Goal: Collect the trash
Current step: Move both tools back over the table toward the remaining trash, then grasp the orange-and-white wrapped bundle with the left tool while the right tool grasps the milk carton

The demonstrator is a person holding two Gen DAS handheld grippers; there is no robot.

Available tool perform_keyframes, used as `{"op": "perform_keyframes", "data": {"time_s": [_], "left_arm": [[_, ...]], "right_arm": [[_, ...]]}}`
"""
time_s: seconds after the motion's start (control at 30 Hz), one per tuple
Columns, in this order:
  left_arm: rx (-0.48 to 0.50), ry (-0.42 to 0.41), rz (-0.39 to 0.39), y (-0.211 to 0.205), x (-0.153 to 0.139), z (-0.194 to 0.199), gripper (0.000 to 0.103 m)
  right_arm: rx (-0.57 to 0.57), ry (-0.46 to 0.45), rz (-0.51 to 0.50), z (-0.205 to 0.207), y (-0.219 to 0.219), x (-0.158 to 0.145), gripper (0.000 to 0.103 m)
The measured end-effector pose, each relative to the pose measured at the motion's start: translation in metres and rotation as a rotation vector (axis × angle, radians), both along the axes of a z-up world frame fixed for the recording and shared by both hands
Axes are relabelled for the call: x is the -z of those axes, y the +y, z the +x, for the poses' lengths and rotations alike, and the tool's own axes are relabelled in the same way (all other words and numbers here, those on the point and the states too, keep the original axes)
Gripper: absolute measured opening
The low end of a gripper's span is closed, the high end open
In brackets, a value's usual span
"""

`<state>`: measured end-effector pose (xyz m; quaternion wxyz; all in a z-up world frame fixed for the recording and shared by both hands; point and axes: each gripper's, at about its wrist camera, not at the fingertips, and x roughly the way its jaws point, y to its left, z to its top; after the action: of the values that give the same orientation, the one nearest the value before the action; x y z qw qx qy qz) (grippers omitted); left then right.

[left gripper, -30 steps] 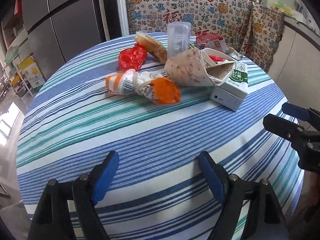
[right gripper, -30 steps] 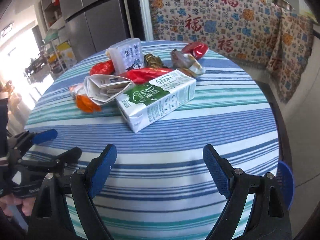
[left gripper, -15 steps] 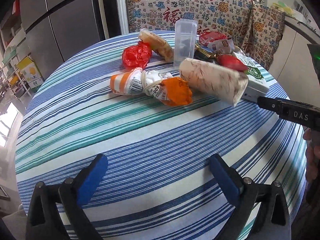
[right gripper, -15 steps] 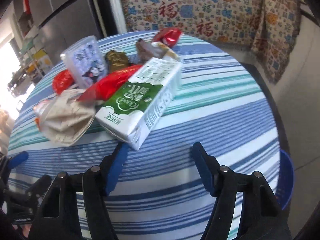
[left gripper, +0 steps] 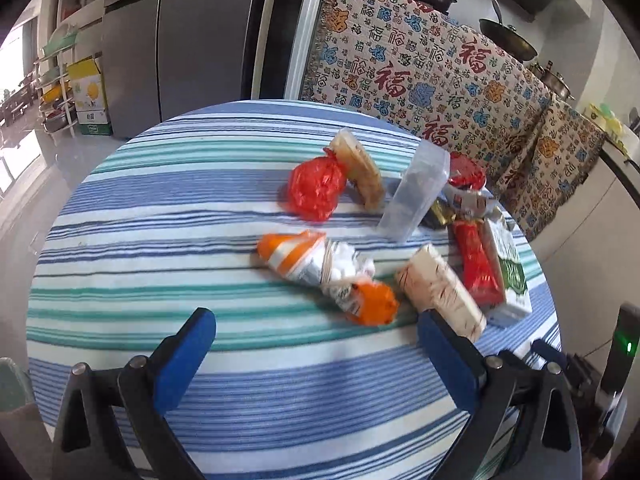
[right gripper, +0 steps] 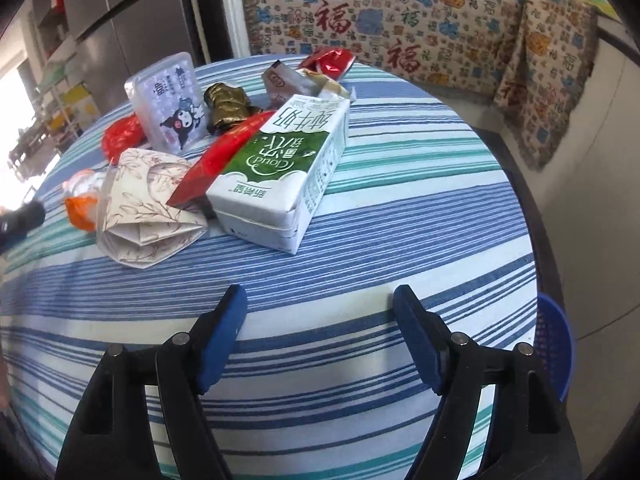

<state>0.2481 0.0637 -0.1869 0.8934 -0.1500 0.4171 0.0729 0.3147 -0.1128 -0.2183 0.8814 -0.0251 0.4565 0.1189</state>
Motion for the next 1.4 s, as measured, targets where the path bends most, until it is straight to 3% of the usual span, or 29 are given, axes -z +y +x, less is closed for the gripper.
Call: {"op": "perform_keyframes", "data": {"time_s": [0.07,0.17,0.27,0.37,0.6,0.77,0.9,1.07,1.1,1.13,1.2,1.23,1.33,1.4], "left_arm": [[-0.023,0.015,0.001,-0.007,0.004,0.019,0.103],[-0.058,0.068,0.090,-0.017,0.020,0.043,0.103],[-0.052,0.123,0.111,-0.014,0.039,0.043,0.103],[0.002,0.104,0.058,0.002,0.040,0.018,0.103],[0.152,0.126,0.062,0.027,0.035,-0.004,0.103],[0.239,0.045,0.021,0.011,0.026,-0.010,0.103],[0.229,0.017,0.094,-0.005,0.027,-0.008,0.103],[0.192,0.055,0.086,-0.003,0.037,0.002,0.103],[0.195,0.063,0.087,-0.003,0.039,0.004,0.103],[0.203,0.076,0.095,-0.003,0.041,0.005,0.103],[0.211,0.094,0.115,-0.005,0.045,0.009,0.103],[0.207,0.099,0.121,-0.005,0.046,0.011,0.103],[0.202,0.109,0.126,-0.001,0.049,0.014,0.103],[0.211,0.125,0.175,-0.003,0.051,0.016,0.103]], "right_arm": [[-0.012,-0.006,0.002,-0.001,0.003,0.001,0.081],[-0.027,-0.010,0.005,-0.002,0.007,0.001,0.081],[-0.035,-0.016,0.002,-0.003,0.005,0.001,0.081],[-0.033,-0.012,0.002,-0.002,0.003,0.001,0.081],[-0.012,0.005,-0.003,0.000,-0.003,0.003,0.088],[0.037,-0.076,0.112,-0.001,-0.016,-0.017,0.088],[0.025,-0.117,0.187,0.012,-0.009,-0.033,0.088],[0.024,-0.062,0.211,0.043,0.010,-0.025,0.088],[0.007,-0.043,0.205,0.048,0.015,-0.022,0.082],[-0.007,-0.025,0.184,0.050,0.020,-0.019,0.067],[-0.002,-0.015,0.138,0.048,0.020,-0.017,0.060],[0.012,-0.009,0.116,0.046,0.017,-0.017,0.051],[0.059,-0.011,0.080,0.035,-0.005,-0.019,0.050],[0.091,-0.011,0.058,0.030,-0.021,-0.018,0.050]]}}
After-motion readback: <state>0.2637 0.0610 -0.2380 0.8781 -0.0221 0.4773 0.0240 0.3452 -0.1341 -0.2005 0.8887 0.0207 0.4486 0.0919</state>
